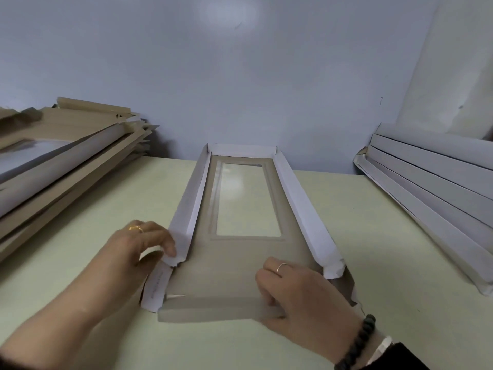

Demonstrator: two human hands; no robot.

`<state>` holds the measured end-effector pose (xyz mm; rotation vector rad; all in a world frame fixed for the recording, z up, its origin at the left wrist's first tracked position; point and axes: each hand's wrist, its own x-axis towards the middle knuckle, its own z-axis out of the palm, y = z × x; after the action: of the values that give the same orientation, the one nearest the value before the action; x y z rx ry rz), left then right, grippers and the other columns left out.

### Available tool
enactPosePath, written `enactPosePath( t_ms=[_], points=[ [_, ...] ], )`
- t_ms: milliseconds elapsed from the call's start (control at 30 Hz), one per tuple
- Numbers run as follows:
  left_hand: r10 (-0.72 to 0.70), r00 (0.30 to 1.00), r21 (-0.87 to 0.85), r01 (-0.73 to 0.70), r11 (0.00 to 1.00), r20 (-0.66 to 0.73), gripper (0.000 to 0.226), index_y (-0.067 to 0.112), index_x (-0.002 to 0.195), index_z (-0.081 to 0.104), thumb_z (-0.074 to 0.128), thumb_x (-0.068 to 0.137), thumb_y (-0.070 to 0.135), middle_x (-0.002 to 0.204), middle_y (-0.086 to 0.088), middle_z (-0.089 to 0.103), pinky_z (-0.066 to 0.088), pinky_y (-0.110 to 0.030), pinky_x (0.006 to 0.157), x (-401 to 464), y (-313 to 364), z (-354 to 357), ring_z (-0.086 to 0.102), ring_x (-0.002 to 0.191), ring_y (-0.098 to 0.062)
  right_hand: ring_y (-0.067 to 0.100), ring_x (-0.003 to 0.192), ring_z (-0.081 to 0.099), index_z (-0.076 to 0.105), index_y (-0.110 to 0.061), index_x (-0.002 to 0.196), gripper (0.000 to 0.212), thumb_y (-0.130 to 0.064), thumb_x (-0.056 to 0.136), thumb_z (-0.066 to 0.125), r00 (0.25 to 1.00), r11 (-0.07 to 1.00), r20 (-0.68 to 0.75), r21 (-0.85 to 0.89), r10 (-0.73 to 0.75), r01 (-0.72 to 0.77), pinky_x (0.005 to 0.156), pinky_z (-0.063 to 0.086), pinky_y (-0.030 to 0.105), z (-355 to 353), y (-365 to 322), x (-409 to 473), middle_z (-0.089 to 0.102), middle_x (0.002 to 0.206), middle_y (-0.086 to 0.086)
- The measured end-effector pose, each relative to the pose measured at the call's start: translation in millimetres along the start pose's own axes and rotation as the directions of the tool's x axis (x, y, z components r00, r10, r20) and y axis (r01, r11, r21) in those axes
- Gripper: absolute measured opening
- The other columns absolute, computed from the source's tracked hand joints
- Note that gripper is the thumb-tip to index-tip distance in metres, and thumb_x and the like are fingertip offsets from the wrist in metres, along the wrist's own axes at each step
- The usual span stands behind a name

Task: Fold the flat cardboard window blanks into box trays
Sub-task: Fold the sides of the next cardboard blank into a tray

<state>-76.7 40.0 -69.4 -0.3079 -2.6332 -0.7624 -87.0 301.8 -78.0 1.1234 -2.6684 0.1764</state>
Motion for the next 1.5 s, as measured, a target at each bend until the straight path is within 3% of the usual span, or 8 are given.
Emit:
enactPosePath(
  t_ms=[300,467,833,933,1000,1167,1333,1500],
  points=[
    [-0.185,0.928,-0.248,0.272,0.93,0.323,0.054,0.03,0.075,0.073,0.053,0.076,-0.02,0.105,0.03,0.059,0.046,-0.01,0.079,-8.0,-38.7,-2.0,0.057,0.098,0.008,0.004,0.077,0.04,0.04,-0.024,0.074,0.039,-0.061,0.073,0.054,0.991,0.967,0.123,0.244,0.049,-0.078,0.067,0.027,0.019,10.2,4.1,-3.3,0.041,0.08,-0.01],
    [-0.177,0.937,-0.401,0.292,0.868,0.3,0.01,0.021,0.077,0.075,0.071,0.069,0.018,0.107,0.017,0.068,0.048,-0.014,0.081,-7.6,-44.0,-5.2,0.065,0.095,-0.003,0.006,0.075,0.041,0.04,-0.022,0.071,0.04,-0.059,0.073,0.055,0.988,0.964,0.141,0.251,0.056,-0.09,0.066,0.027,0.02,12.8,5.5,-3.7,0.042,0.078,-0.01],
    [-0.286,0.951,-0.327,0.309,0.893,0.115,0.028,0.021,0.065,0.066,0.057,0.09,0.016,0.059,0.006,0.055,0.032,-0.014,0.05,-6.4,-23.9,10.6,0.042,0.055,-0.006,0.007,0.073,0.038,0.041,-0.023,0.073,0.037,-0.056,0.075,0.056,0.99,0.971,0.14,0.228,0.033,-0.065,0.061,0.023,0.009,5.2,1.2,-2.7,0.04,0.077,-0.012],
    [-0.187,0.982,-0.144,0.188,0.972,0.025,0.03,0.026,0.066,0.068,0.058,0.089,0.01,0.071,0.016,0.056,0.033,-0.009,0.054,-5.8,-9.3,18.8,0.048,0.063,-0.002,0.01,0.064,0.049,0.049,-0.02,0.07,0.031,-0.049,0.078,0.056,0.999,0.977,0.036,0.212,-0.032,0.023,0.059,0.032,0.017,-6.2,-2.1,-0.7,0.051,0.071,-0.009],
    [-0.117,0.993,-0.039,0.118,0.992,0.024,0.027,0.027,0.076,0.071,0.055,0.089,0.009,0.083,0.025,0.055,0.036,-0.009,0.06,-5.4,-2.7,21.1,0.05,0.076,0.004,0.009,0.057,0.049,0.054,-0.016,0.068,0.028,-0.04,0.083,0.052,0.972,0.969,-0.235,0.24,-0.009,0.067,0.056,0.039,0.022,-13.9,1.4,-1.6,0.052,0.066,-0.008],
    [-0.079,0.995,0.073,0.074,0.995,0.064,0.034,0.031,0.087,0.069,0.049,0.091,0.004,0.074,0.022,0.048,0.036,-0.013,0.06,-3.9,-2.0,24.6,0.049,0.078,0.001,0.007,0.067,0.049,0.057,-0.014,0.077,0.02,-0.016,0.091,0.043,0.748,0.929,-0.568,0.322,0.343,-0.181,0.065,0.038,0.014,-22.4,48.4,-14.3,0.056,0.077,-0.004],
    [-0.099,0.992,0.075,0.093,0.993,0.08,0.04,0.032,0.105,0.069,0.046,0.09,0.003,0.081,0.022,0.048,0.037,-0.014,0.062,-2.7,-5.4,25.5,0.05,0.081,-0.003,0.008,0.089,0.055,0.061,-0.022,0.088,0.059,0.028,0.067,0.038,0.872,0.843,-0.205,0.424,0.444,-0.33,0.077,0.037,0.006,-3.3,82.8,-30.1,0.058,0.099,-0.01],
    [-0.146,0.988,0.033,0.145,0.989,0.058,0.037,0.029,0.095,0.071,0.049,0.089,0.0,0.075,0.017,0.05,0.036,-0.013,0.059,-3.2,-13.0,20.8,0.05,0.073,0.002,-0.013,0.094,0.052,0.073,-0.013,0.077,0.055,0.03,0.061,0.043,0.925,0.705,0.074,0.626,0.373,-0.334,0.077,0.035,0.001,2.3,82.6,-29.1,0.063,0.098,-0.009]
  ],
)
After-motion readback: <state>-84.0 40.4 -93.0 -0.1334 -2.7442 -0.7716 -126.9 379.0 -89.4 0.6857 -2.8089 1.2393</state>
